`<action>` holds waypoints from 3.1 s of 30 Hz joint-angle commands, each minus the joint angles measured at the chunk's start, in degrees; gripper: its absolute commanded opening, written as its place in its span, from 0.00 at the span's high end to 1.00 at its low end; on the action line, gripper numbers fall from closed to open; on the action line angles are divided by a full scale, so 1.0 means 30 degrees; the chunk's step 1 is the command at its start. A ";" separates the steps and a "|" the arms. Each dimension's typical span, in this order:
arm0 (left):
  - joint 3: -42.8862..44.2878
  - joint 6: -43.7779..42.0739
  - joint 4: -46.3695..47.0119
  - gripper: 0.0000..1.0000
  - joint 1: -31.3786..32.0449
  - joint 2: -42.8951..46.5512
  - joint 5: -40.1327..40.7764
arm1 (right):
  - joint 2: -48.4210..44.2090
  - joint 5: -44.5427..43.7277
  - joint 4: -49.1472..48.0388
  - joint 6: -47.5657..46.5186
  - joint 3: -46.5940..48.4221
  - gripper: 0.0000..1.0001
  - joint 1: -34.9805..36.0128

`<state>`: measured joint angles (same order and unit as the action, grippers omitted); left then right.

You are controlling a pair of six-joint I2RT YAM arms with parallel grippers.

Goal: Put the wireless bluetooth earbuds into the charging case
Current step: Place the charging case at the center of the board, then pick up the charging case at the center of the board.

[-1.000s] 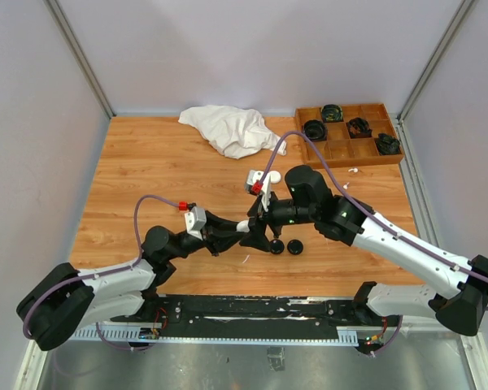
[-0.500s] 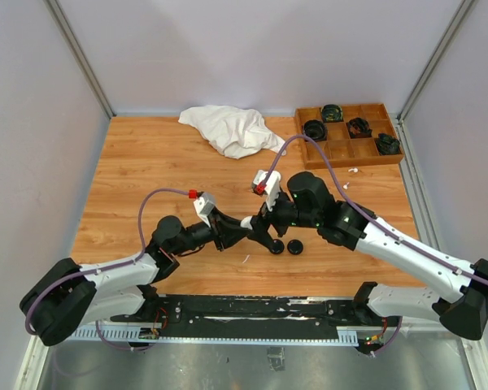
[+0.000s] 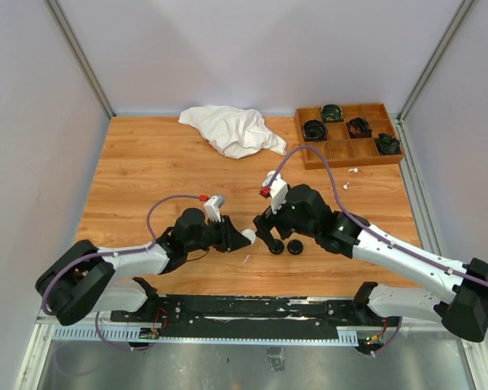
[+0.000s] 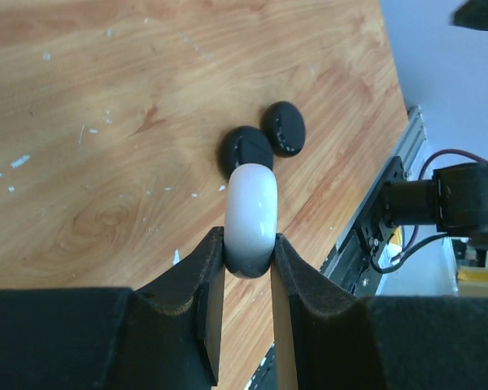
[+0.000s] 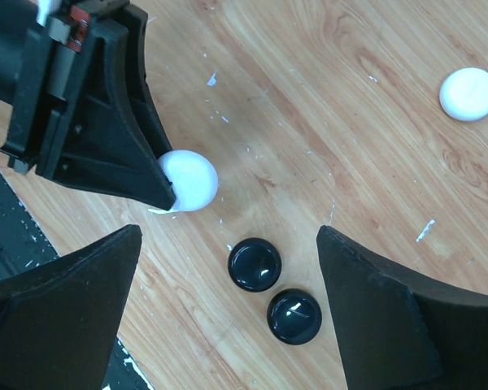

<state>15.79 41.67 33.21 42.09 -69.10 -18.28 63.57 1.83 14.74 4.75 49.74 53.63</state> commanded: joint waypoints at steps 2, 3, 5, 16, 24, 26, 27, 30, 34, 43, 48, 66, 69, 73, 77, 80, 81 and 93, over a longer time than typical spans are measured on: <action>0.1442 0.2421 -0.0656 0.91 0.0503 -0.2724 -0.0419 | -0.0123 -0.1690 -0.1067 0.0920 -0.0762 0.09 -0.0001; 0.1606 0.2717 -0.0654 0.90 0.0664 -0.3217 -0.0334 | -0.0096 -0.1820 -0.1115 0.0973 -0.0825 0.09 -0.0015; 0.1850 0.3432 -0.0656 0.88 0.0816 -0.4148 -0.0104 | -0.0033 -0.1994 -0.1234 0.1048 -0.0972 0.09 -0.0052; 0.2938 0.5049 -0.0663 0.59 0.1634 -0.6790 0.0613 | 0.0024 -0.2951 -0.1256 0.1266 -0.1383 0.08 -0.0245; 0.2635 0.4737 -0.3518 0.33 0.1704 -0.5188 0.2344 | 0.0475 -0.3584 -0.1527 0.1272 -0.1489 0.07 -0.0857; 0.2811 0.4261 -0.4938 0.25 0.1689 -0.4431 0.3253 | 0.0720 -0.3331 -0.1718 0.1193 -0.1449 0.07 -0.1281; 0.2923 0.4027 -0.5653 0.22 0.1662 -0.4090 0.3685 | 0.0901 -0.3157 -0.1871 0.1176 -0.1431 0.07 -0.1555; 0.3281 0.3374 -0.7282 0.14 0.1578 -0.3118 0.4663 | 0.1467 -0.2643 -0.2256 0.0949 -0.1217 0.07 -0.2536; 0.3552 0.2500 -0.8546 0.11 0.0929 -0.2319 0.4719 | 0.2868 -0.1897 -0.2586 0.0072 -0.0352 0.07 -0.3949; 0.3374 -0.0113 -1.0523 0.03 -0.1535 0.0865 0.4976 | 0.7751 -0.0186 -0.3920 -0.0979 0.2356 0.08 -0.7055; 0.3005 -0.0562 -1.1486 0.01 -0.1858 0.3814 0.6377 | 1.0904 0.0686 -0.4289 -0.1283 0.4546 0.12 -0.8022; 0.1744 -0.1506 -1.2171 0.01 -0.1951 0.8234 0.6804 | 1.9149 0.0341 -0.3461 -0.1087 1.1180 0.29 -0.8940; 0.1626 -0.1418 -1.2041 0.01 -0.1958 0.8224 0.6667 | 1.9644 0.0500 -0.3012 -0.0990 1.1515 0.37 -0.8947; 0.1590 -0.1437 -1.1958 0.01 -0.1958 0.8237 0.6668 | 1.8986 0.0467 -0.3108 -0.0823 1.0500 0.49 -0.8911; 0.1462 -0.1469 -1.1591 0.01 -0.1958 0.8219 0.6532 | 1.7787 0.0431 -0.3358 -0.0935 0.9148 0.60 -0.8918; 0.1319 -0.1441 -1.1056 0.01 -0.1959 0.8116 0.6210 | 1.6871 0.0846 -0.3431 -0.1020 0.8142 0.62 -0.8911; 0.1258 -0.1399 -1.0864 0.01 -0.1958 0.8069 0.6146 | 1.6497 0.1020 -0.3469 -0.1027 0.7832 0.63 -0.8889; 0.1350 -0.1719 -0.8297 0.03 -0.2172 0.7082 0.5259 | 1.1243 0.4487 -0.3841 -0.1598 0.3851 0.63 -0.8422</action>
<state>19.81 37.67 2.59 36.45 -46.92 -0.71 102.04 9.72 3.27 1.28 63.37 28.08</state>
